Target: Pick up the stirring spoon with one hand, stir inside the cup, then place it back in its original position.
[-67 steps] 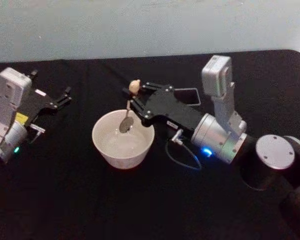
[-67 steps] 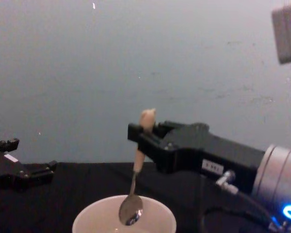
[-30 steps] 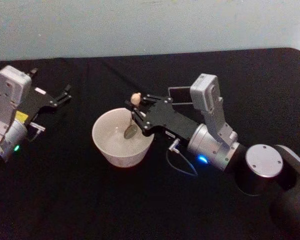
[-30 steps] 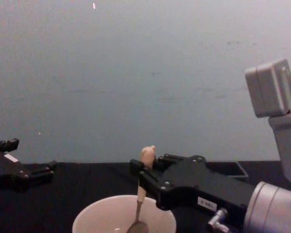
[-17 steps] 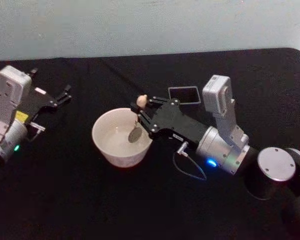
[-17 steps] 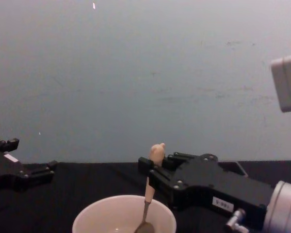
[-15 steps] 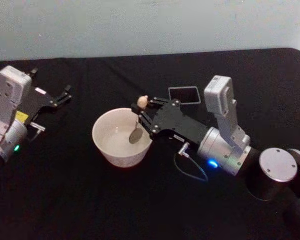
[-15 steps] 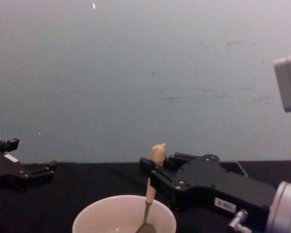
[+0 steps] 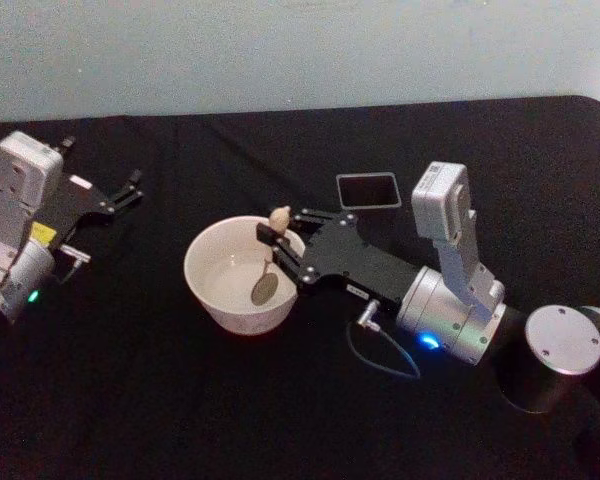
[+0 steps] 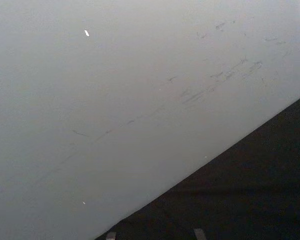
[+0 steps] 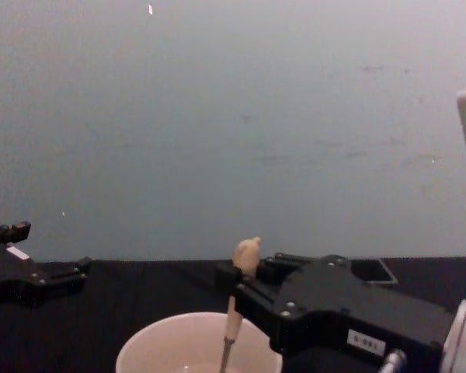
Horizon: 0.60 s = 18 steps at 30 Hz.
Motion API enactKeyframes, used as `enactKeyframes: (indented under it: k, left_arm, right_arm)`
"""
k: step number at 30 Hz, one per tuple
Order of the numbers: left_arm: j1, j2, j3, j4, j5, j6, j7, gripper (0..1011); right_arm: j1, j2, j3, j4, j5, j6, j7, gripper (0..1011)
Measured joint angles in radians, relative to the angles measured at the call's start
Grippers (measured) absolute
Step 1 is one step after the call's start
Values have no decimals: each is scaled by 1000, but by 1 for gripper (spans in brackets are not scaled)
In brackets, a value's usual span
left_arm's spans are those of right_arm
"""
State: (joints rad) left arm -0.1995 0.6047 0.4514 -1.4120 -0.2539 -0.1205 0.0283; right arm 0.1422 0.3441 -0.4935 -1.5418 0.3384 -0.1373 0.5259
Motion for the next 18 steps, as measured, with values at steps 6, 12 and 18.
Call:
enactKeyframes:
  k: [6,12,18]
  left_arm:
    - [0,0,0,0,0,0,0,1001]
    - [0,0,0,0,0,0,0,1001]
    - [0,0,0,0,0,0,0,1001]
  right_arm:
    - [5,-7,-21,3,-3,1,1,204]
    - [26,-28,-44,37,-27,-2,-5,204]
    - [48,-55,-51,68,-36,-4,-15,205]
